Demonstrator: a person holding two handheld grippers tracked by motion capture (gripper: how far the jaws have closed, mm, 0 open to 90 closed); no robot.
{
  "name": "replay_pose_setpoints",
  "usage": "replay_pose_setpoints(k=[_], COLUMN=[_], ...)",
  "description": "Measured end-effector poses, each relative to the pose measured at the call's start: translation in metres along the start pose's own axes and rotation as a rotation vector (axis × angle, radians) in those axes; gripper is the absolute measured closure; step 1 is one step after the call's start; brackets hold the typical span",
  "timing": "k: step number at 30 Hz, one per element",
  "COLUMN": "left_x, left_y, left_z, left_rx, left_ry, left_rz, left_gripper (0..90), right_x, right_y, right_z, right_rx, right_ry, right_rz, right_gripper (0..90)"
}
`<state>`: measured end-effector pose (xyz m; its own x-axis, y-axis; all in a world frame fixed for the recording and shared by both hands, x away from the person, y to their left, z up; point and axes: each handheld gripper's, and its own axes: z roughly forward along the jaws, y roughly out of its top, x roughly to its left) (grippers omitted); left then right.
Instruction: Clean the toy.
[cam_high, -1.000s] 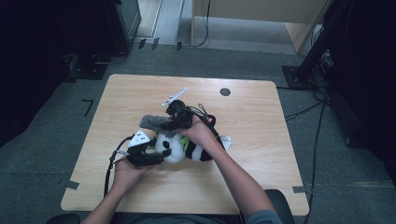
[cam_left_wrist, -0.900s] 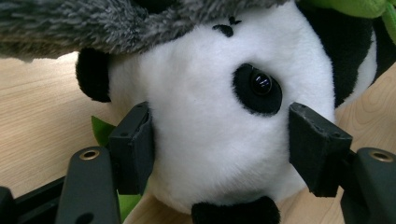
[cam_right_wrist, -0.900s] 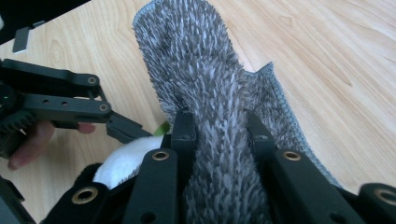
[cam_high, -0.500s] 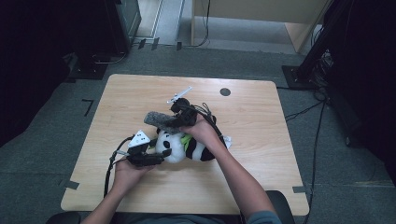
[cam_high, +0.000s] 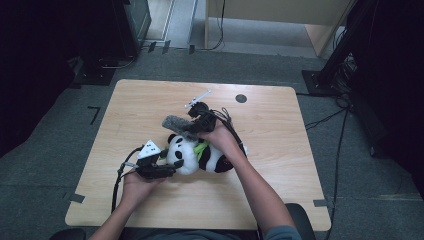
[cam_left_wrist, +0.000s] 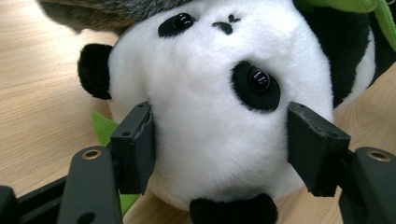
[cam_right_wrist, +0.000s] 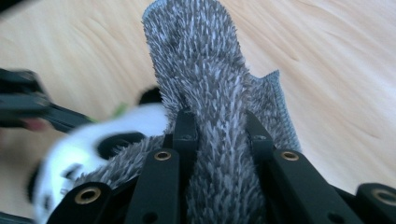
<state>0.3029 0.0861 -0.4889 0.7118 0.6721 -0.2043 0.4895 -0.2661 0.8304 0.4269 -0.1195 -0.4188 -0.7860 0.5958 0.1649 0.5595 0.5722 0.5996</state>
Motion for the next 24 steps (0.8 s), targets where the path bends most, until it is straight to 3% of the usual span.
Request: replay_pose_setpoints(k=[3, 9, 13, 16, 19, 22, 24], left_x=[-0.001, -0.002, -0.002, -0.001, -0.001, 0.000, 0.000], left_y=[0.000, 0.000, -0.001, -0.001, -0.001, 0.000, 0.000], left_z=[0.000, 0.000, 0.000, 0.000, 0.000, 0.000, 0.000], left_rx=[0.003, -0.002, 0.000, -0.002, -0.003, -0.001, -0.004], left_ry=[0.001, 0.000, 0.000, -0.006, -0.009, -0.009, -0.009], left_rz=[0.010, 0.011, 0.014, 0.007, 0.005, 0.008, 0.002], left_gripper=[32.2, 32.2, 32.2, 31.8, 31.4, 31.4, 31.4], right_x=[-0.002, -0.013, -0.019, -0.030, -0.037, -0.031, -0.022], right_y=[0.000, -0.003, -0.004, -0.008, -0.012, -0.009, -0.006], right_z=[-0.005, -0.011, -0.022, -0.038, -0.053, -0.066, -0.072], right_rx=[0.040, 0.038, 0.023, -0.007, -0.068, -0.128, -0.165], right_ry=[-0.092, -0.105, -0.176, -0.208, -0.197, -0.177, -0.171], right_rz=[-0.036, 0.003, 0.009, 0.046, 0.081, 0.082, 0.056], right_gripper=[73.3, 72.4, 72.7, 72.8, 72.6, 72.0, 71.7])
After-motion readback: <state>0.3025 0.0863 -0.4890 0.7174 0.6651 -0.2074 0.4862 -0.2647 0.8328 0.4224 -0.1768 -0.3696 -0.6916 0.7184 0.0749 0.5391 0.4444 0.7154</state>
